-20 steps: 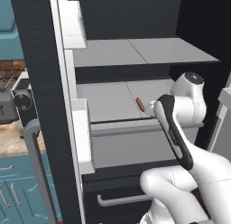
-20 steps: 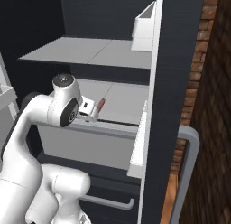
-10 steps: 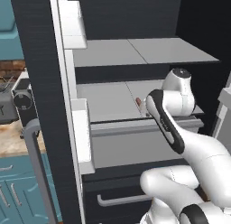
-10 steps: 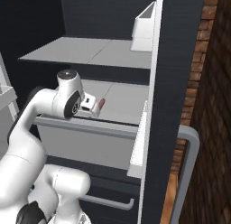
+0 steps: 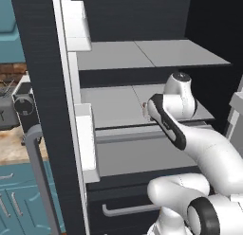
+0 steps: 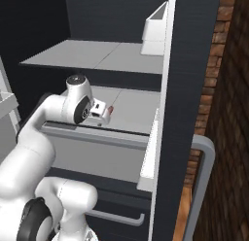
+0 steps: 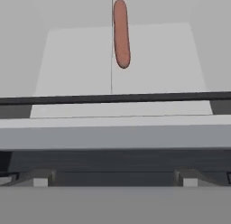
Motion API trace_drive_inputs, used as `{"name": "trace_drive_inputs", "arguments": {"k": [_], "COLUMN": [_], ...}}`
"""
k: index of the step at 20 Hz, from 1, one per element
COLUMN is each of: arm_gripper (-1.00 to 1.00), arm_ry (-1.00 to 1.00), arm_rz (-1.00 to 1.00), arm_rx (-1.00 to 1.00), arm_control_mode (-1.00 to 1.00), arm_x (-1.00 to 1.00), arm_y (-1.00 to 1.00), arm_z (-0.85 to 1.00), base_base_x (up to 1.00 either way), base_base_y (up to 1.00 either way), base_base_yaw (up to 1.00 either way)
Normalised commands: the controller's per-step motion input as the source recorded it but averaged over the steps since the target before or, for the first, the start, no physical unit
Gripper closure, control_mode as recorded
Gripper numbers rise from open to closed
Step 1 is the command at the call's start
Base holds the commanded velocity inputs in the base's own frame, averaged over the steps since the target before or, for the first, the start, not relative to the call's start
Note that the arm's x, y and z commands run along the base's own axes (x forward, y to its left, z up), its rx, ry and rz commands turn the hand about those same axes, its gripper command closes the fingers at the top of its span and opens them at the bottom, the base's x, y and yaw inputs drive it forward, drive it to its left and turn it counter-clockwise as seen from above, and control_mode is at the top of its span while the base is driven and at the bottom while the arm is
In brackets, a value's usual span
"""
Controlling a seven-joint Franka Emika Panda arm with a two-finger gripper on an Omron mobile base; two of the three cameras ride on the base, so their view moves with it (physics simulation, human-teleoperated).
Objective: Retrieve the sausage and cheese from the fridge and place them on the cutting board on the counter.
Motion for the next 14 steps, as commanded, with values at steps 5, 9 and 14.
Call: {"name": "trace_drive_inputs", "arguments": {"k": [5, 9, 14], "arm_gripper": [-1.00, -1.00, -1.00], "arm_ry": [0.00, 0.00, 0.00], "arm_rz": [0.00, 0.00, 0.00], "arm_rx": [0.00, 0.00, 0.00], "arm_control_mode": [-1.00, -1.00, -1.00], "arm_x": [0.39, 0.38, 0.31], "arm_y": [-0.05, -0.01, 0.00], "arm_z": [-0.04, -0.04, -0.05], "base_base_x": [0.00, 0.00, 0.00], "base_base_y": [0.00, 0.00, 0.00], "base_base_yaw": [0.00, 0.00, 0.00]}}
